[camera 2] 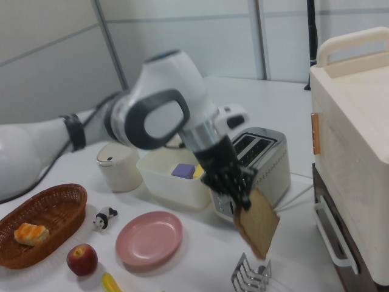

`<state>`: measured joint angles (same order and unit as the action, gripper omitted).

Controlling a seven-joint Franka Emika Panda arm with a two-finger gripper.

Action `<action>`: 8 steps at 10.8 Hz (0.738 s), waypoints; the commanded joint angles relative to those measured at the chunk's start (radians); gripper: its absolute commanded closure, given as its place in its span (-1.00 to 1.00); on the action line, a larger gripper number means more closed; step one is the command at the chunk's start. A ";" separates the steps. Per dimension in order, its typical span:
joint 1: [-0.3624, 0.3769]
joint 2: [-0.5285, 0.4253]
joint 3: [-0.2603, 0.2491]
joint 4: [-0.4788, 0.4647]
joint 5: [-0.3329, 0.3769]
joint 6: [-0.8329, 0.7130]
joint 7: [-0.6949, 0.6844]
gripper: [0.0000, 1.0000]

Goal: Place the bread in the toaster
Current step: 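Grasp the bread slice by its crust and lift it from the rack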

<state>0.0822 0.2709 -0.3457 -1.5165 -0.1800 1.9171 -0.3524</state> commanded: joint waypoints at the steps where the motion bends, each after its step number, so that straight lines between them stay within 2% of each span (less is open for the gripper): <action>1: 0.021 -0.022 -0.016 0.077 0.153 0.037 -0.007 1.00; 2: 0.021 -0.022 -0.015 0.096 0.212 0.106 0.016 1.00; 5: 0.022 -0.010 -0.012 0.088 0.319 0.349 0.177 1.00; 8: 0.046 0.014 0.001 0.088 0.381 0.395 0.304 1.00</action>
<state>0.0907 0.2705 -0.3425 -1.4254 0.1525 2.2786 -0.1443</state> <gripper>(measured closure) 0.907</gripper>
